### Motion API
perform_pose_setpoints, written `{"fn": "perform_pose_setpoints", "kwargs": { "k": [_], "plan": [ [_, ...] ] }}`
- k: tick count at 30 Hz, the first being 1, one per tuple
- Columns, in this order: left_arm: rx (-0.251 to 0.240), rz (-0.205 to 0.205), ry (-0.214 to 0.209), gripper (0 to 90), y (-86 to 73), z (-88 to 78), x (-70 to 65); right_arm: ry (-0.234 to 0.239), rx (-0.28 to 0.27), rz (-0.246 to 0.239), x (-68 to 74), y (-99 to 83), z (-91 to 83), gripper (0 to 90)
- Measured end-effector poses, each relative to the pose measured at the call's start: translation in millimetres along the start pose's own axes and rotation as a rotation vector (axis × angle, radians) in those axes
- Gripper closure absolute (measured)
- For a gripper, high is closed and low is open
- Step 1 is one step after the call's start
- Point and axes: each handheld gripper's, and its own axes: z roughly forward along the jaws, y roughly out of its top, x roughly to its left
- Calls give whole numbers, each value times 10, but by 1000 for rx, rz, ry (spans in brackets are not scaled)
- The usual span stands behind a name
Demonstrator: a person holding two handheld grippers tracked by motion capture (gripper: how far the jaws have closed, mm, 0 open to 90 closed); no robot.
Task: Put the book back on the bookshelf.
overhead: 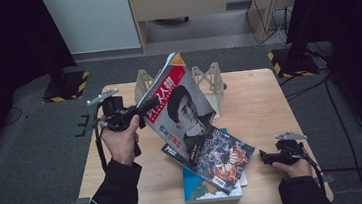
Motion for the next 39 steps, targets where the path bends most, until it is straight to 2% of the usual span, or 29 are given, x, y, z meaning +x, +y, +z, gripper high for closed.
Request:
{"fn": "perform_pose_setpoints", "kwargs": {
  "k": [3, 7, 10, 14, 19, 24, 31, 34, 37, 39],
  "plan": [
    [-27, 32, 48, 860, 77, -125, 34, 2, -8, 1, 1, -10, 0, 3],
    [-43, 42, 84, 860, 130, -250, 116, 2, -8, 1, 1, -10, 0, 3],
    [-51, 43, 96, 861, 149, -310, 163, 1, -10, 1, 2, -11, 1, 2],
    [-82, 22, 124, 861, 189, -450, 281, 2, -9, 1, 1, -10, 0, 2],
    [-103, 19, 154, 861, 241, -553, 345, 2, -8, 1, 1, -10, 0, 2],
    [-120, 25, 181, 861, 301, -618, 379, 2, -8, 1, 1, -10, 0, 3],
    [-153, 50, 240, 861, 415, -717, 439, 2, -9, -1, -1, -11, 1, 2],
    [-159, 53, 254, 861, 434, -724, 464, 2, -9, -1, 0, -11, 1, 2],
    [-180, 80, 291, 861, 470, -702, 496, 2, -8, 1, 1, -10, 0, 3],
    [-184, 85, 298, 861, 481, -689, 505, 1, -10, 1, 1, -11, 1, 2]
  ]
}}
